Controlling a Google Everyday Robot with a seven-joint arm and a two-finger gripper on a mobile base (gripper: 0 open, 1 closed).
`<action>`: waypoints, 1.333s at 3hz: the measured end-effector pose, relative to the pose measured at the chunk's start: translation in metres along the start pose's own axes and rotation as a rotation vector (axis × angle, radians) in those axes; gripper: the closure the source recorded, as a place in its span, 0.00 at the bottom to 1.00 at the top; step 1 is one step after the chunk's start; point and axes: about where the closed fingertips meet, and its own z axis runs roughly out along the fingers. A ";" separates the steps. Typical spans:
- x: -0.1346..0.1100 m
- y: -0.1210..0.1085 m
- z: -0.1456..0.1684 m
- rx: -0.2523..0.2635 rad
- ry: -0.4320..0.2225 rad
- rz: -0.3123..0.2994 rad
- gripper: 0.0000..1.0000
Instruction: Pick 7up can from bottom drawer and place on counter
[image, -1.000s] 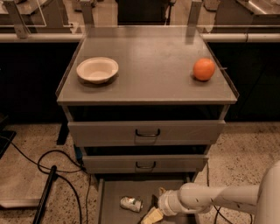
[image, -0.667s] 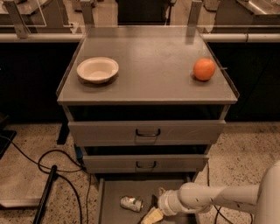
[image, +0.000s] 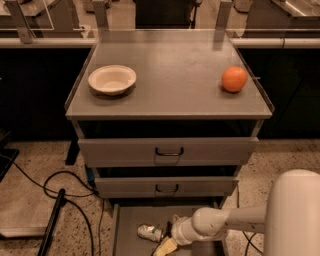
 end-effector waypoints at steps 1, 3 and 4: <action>-0.003 -0.008 0.019 0.008 0.006 -0.012 0.00; -0.010 -0.021 0.052 0.008 -0.012 -0.033 0.00; -0.008 -0.020 0.061 0.014 -0.013 -0.008 0.00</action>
Offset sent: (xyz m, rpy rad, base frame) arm 0.0329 0.0243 -0.0389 -0.0009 -0.0261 0.0125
